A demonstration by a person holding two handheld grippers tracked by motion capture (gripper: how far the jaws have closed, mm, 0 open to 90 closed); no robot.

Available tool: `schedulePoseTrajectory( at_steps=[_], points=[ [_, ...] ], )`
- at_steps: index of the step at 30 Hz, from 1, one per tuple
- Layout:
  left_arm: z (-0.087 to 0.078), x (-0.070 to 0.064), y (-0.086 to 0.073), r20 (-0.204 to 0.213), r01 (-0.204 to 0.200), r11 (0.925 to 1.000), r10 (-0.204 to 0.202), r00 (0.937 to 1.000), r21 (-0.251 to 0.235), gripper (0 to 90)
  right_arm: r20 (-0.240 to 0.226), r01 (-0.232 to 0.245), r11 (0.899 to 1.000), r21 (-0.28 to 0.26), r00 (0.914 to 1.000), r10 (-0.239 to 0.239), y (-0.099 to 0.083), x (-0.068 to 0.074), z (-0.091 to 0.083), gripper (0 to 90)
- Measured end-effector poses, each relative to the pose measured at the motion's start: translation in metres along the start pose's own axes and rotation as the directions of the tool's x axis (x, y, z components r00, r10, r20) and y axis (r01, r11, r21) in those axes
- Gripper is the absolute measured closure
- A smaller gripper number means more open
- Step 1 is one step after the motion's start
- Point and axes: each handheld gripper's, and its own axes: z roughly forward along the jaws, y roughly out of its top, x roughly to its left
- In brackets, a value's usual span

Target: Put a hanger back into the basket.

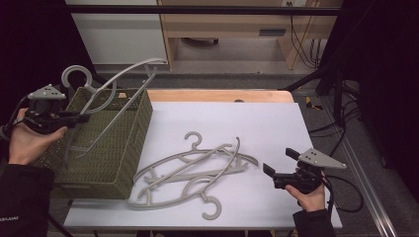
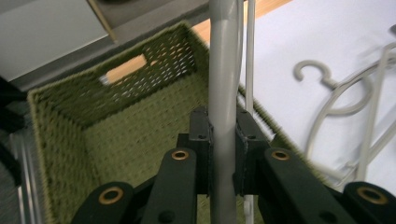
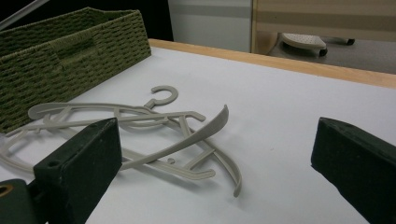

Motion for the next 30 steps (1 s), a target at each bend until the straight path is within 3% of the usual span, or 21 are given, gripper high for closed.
schedulePoseTrajectory(
  at_steps=[16,17,23,26,30],
  points=[
    [0.004,0.034,-0.038,-0.050,0.015,0.9966,-0.011,0.9987,0.080,79.8,0.001,0.001,1.000,0.010,1.0000,-0.001,-0.001,0.002,0.003,2.0],
    [0.005,0.034,-0.041,-0.051,0.032,0.9968,-0.028,0.9983,0.073,79.8,0.001,0.001,1.000,0.011,1.0000,-0.001,-0.001,0.002,0.003,2.0],
    [0.008,0.041,-0.054,-0.067,0.036,0.9923,-0.028,0.9974,0.119,79.8,0.005,0.000,1.000,0.011,1.0000,-0.001,-0.002,0.002,0.004,2.0],
    [0.011,0.042,-0.056,-0.068,0.047,0.9918,-0.039,0.9969,0.119,79.8,0.003,0.005,1.000,0.014,1.0000,-0.005,-0.002,0.002,0.004,2.0],
    [0.018,0.042,-0.062,-0.074,0.035,0.9877,-0.024,0.9970,0.153,79.8,0.002,0.003,1.000,0.014,1.0000,-0.003,-0.002,0.002,0.005,2.0]
  ],
)
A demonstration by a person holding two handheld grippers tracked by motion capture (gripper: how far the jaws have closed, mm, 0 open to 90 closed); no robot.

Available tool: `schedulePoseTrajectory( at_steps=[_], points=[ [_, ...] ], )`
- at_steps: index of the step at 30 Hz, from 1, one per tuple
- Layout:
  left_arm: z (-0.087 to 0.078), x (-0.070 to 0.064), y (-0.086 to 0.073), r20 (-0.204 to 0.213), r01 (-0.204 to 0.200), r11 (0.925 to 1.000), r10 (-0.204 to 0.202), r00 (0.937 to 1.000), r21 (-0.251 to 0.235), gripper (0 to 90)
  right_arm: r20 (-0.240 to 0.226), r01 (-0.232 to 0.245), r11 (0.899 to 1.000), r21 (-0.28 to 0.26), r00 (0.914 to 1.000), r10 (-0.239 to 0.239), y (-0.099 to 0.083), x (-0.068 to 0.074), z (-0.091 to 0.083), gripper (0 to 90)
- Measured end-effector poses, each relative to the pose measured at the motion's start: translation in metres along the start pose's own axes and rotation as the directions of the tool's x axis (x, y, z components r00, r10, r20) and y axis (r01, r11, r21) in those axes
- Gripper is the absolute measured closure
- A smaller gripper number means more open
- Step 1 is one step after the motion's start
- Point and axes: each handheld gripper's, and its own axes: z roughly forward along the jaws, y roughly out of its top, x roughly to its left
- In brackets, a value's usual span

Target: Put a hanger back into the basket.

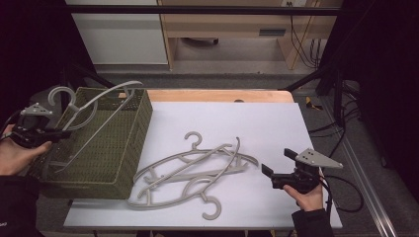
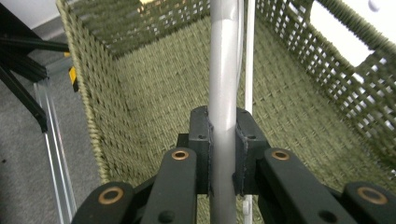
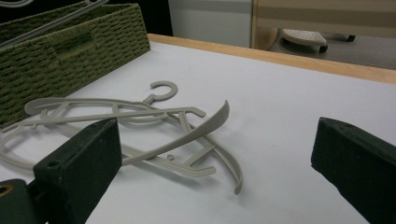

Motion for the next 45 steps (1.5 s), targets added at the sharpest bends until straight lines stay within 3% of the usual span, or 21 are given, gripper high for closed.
schedulePoseTrajectory(
  at_steps=[5,12,17,23,26,29,36,45],
  points=[
    [0.015,-0.003,-0.007,-0.007,0.004,0.9994,-0.003,1.0000,0.035,79.8,0.000,0.003,1.000,0.005,1.0000,-0.003,0.000,0.000,0.000,2.0],
    [0.022,0.003,-0.018,-0.019,0.029,0.9983,-0.028,0.9994,0.050,79.8,-0.001,0.002,1.000,0.008,1.0000,-0.002,0.000,0.001,0.001,2.0],
    [0.033,-0.001,-0.018,-0.005,0.025,0.9974,-0.025,0.9997,0.068,79.7,0.000,0.010,1.000,0.009,1.0000,-0.010,-0.001,0.001,0.001,2.0],
    [0.055,-0.005,-0.022,-0.003,0.041,0.9923,-0.041,0.9992,0.117,79.4,-0.002,0.009,1.000,0.010,1.0000,-0.009,-0.001,0.001,0.002,2.0],
    [0.061,-0.007,-0.023,-0.028,0.047,0.9891,-0.043,0.9987,0.140,78.8,-0.003,0.011,1.000,0.011,0.9999,-0.011,-0.001,0.001,0.002,2.0],
    [0.066,-0.007,-0.025,-0.036,0.084,0.9850,-0.079,0.9962,0.151,77.5,-0.005,0.008,1.000,0.010,1.0000,-0.008,-0.001,0.001,0.002,2.0],
    [0.060,-0.002,-0.028,-0.066,0.134,0.9833,-0.126,0.9898,0.124,74.8,-0.004,0.010,1.000,0.009,0.9999,-0.010,-0.001,0.001,0.001,2.0],
    [0.045,-0.011,-0.028,-0.080,0.117,0.9911,-0.111,0.9905,0.064,64.7,-0.004,0.008,1.000,0.007,1.0000,-0.008,-0.001,0.000,0.001,2.0]
  ],
)
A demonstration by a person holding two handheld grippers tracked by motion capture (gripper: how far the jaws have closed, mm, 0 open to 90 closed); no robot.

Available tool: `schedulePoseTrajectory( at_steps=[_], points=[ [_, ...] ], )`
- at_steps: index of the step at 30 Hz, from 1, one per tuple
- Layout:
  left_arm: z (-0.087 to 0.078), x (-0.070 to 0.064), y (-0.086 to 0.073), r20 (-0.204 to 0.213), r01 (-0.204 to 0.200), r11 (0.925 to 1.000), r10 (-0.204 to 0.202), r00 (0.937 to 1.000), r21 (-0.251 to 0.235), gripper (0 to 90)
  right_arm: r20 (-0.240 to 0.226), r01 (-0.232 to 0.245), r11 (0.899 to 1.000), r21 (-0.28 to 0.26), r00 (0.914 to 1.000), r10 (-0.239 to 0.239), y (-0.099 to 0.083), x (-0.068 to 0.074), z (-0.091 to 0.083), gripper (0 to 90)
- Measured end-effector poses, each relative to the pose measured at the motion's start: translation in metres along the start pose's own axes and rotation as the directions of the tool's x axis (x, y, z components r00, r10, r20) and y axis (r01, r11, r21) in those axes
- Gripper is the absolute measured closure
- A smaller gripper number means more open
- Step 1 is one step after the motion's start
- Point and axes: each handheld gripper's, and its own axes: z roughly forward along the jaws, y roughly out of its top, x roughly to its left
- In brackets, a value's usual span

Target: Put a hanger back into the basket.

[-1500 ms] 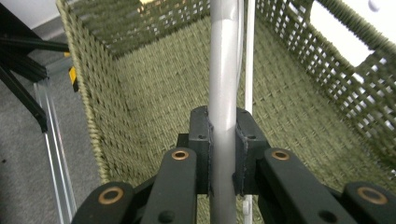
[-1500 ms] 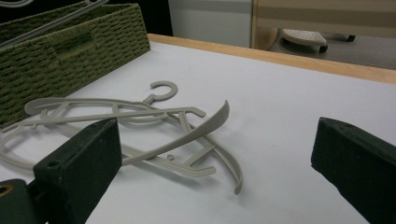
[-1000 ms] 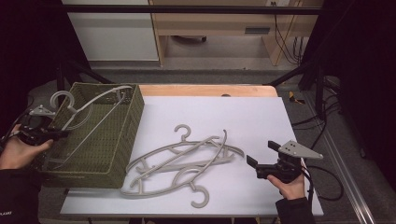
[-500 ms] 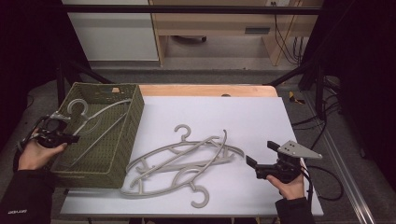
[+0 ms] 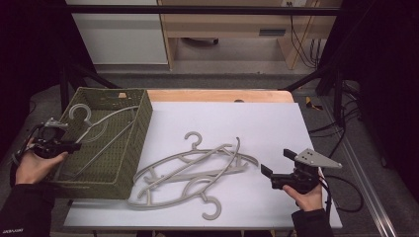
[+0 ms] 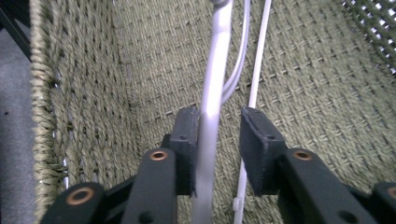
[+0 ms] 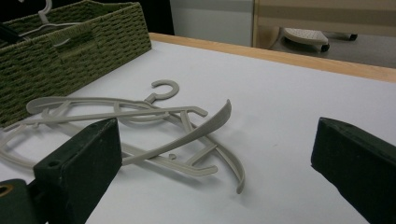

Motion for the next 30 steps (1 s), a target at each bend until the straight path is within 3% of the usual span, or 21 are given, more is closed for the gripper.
schedulePoseTrajectory(
  at_steps=[5,8,9,11,12,13,16,17,18,19,20,21,22,25,26,27,30],
  points=[
    [-0.013,0.003,0.001,-0.029,0.047,0.9974,-0.048,0.9984,-0.055,58.8,0.003,-0.002,1.000,-0.006,1.0000,0.002,0.001,0.000,-0.001,2.0],
    [-0.026,-0.006,0.000,0.001,0.059,0.9891,-0.059,0.9982,-0.135,55.0,0.004,-0.014,1.000,-0.013,0.9999,0.014,0.002,-0.001,-0.004,2.0],
    [-0.026,-0.006,0.000,0.001,0.059,0.9891,-0.059,0.9982,-0.135,54.3,0.004,-0.014,1.000,-0.013,0.9999,0.014,0.002,-0.001,-0.004,2.0],
    [-0.034,-0.018,0.000,0.033,0.049,0.9800,-0.044,0.9985,-0.193,52.5,0.006,-0.012,1.000,-0.014,0.9999,0.012,0.001,-0.002,-0.004,2.0],
    [-0.040,-0.031,0.001,0.063,0.037,0.9689,-0.023,0.9978,-0.244,49.4,0.010,-0.017,1.000,-0.018,0.9998,0.018,0.001,-0.002,-0.004,2.0],
    [-0.040,-0.031,0.001,0.063,0.037,0.9689,-0.023,0.9978,-0.244,47.8,0.010,-0.017,1.000,-0.018,0.9998,0.018,0.001,-0.002,-0.004,2.0],
    [-0.048,-0.051,0.003,0.106,0.013,0.9514,0.021,0.9941,-0.308,43.6,0.013,-0.017,1.000,-0.016,0.9998,0.017,0.001,-0.003,-0.005,2.0],
    [-0.050,-0.058,0.004,0.122,0.004,0.9443,0.038,0.9918,-0.329,39.4,0.012,-0.017,1.000,-0.017,0.9998,0.017,0.001,-0.003,-0.005,2.0],
    [-0.052,-0.071,0.005,0.139,-0.004,0.9318,0.059,0.9885,-0.363,37.1,0.012,-0.016,1.000,-0.018,0.9998,0.016,0.001,-0.003,-0.005,2.0],
    [-0.052,-0.071,0.005,0.139,-0.004,0.9318,0.059,0.9885,-0.363,34.2,0.012,-0.014,1.000,-0.019,0.9998,0.014,0.001,-0.004,-0.006,2.0],
    [-0.053,-0.077,0.007,0.144,-0.020,0.9297,0.078,0.9864,-0.368,34.2,0.012,-0.014,1.000,-0.019,0.9998,0.014,0.001,-0.004,-0.006,2.0],
    [-0.053,-0.090,0.008,0.183,-0.016,0.9214,0.094,0.9786,-0.388,27.1,0.013,-0.015,1.000,-0.019,0.9998,0.015,0.001,-0.005,-0.006,2.0],
    [-0.053,-0.090,0.008,0.183,-0.016,0.9214,0.094,0.9786,-0.388,24.6,0.013,-0.015,1.000,-0.019,0.9998,0.015,0.001,-0.005,-0.006,2.0],
    [-0.053,-0.108,0.010,0.226,-0.014,0.9009,0.124,0.9662,-0.434,20.2,0.011,-0.017,1.000,-0.023,0.9998,0.017,0.001,-0.005,-0.007,2.0],
    [-0.054,-0.119,0.010,0.256,-0.010,0.8869,0.144,0.9560,-0.462,16.4,0.009,-0.019,0.999,-0.028,0.9998,0.019,0.002,-0.005,-0.008,2.0],
    [-0.054,-0.119,0.010,0.256,-0.010,0.8869,0.144,0.9560,-0.462,15.2,0.009,-0.019,0.999,-0.028,0.9998,0.019,0.002,-0.005,-0.008,2.0],
    [-0.053,-0.134,0.010,0.292,-0.007,0.8680,0.175,0.9403,-0.496,13.3,0.009,-0.016,1.000,-0.027,0.9998,0.016,0.002,-0.005,-0.008,2.0]
  ],
)
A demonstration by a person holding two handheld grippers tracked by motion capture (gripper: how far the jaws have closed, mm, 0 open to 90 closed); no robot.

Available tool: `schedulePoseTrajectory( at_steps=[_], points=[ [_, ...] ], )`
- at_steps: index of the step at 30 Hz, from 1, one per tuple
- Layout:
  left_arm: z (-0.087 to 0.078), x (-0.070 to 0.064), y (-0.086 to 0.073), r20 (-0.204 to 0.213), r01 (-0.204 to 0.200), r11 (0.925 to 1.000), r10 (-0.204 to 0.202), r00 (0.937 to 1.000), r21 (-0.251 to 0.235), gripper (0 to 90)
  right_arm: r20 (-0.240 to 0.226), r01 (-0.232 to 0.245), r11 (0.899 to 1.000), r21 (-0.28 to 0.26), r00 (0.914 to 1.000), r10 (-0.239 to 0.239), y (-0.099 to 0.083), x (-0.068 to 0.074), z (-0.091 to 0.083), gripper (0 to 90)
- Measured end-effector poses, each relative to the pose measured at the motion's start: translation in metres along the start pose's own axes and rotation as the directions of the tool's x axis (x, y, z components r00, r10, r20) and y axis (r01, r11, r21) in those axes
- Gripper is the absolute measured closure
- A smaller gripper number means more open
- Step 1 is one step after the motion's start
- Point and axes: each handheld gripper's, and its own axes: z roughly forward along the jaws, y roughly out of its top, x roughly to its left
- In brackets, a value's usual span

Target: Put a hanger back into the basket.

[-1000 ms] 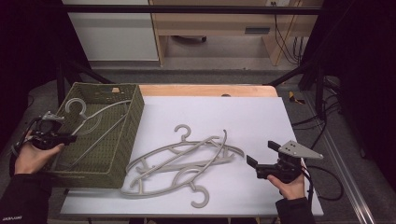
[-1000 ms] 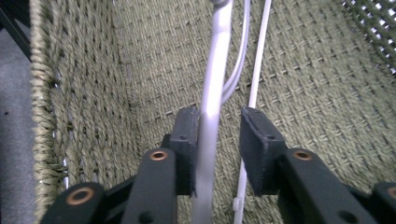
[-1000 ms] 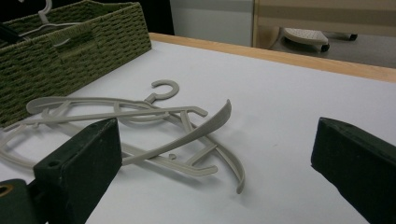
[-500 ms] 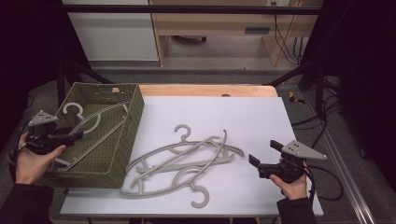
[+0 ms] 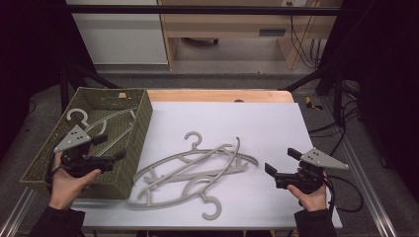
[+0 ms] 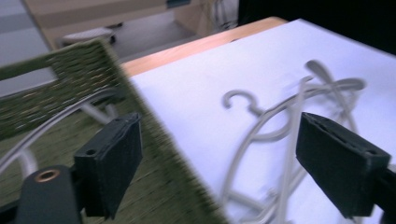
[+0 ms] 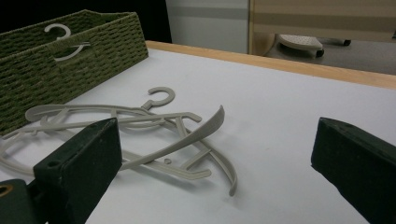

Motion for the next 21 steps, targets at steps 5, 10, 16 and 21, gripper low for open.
schedulePoseTrajectory(
  at_steps=[5,10,16,21],
  points=[
    [0.012,-0.021,-0.005,0.062,-0.012,0.9995,0.014,0.9980,-0.028,11.6,-0.006,0.006,1.000,-0.003,1.0000,-0.006,0.000,0.001,-0.001,1.9],
    [0.021,-0.038,-0.011,0.121,-0.047,0.9988,0.048,0.9915,-0.008,11.4,-0.007,0.007,1.000,-0.003,1.0000,-0.007,0.001,0.001,-0.001,1.9],
    [0.031,-0.058,-0.015,0.179,-0.105,0.9929,0.094,0.9794,0.056,10.6,-0.002,0.007,1.000,0.007,1.0000,-0.007,0.000,0.002,0.000,2.1],
    [0.043,-0.076,-0.021,0.232,-0.153,0.9826,0.126,0.9644,0.105,11.8,-0.009,0.018,1.000,0.011,0.9998,-0.018,-0.001,0.005,0.001,2.1]
  ],
)
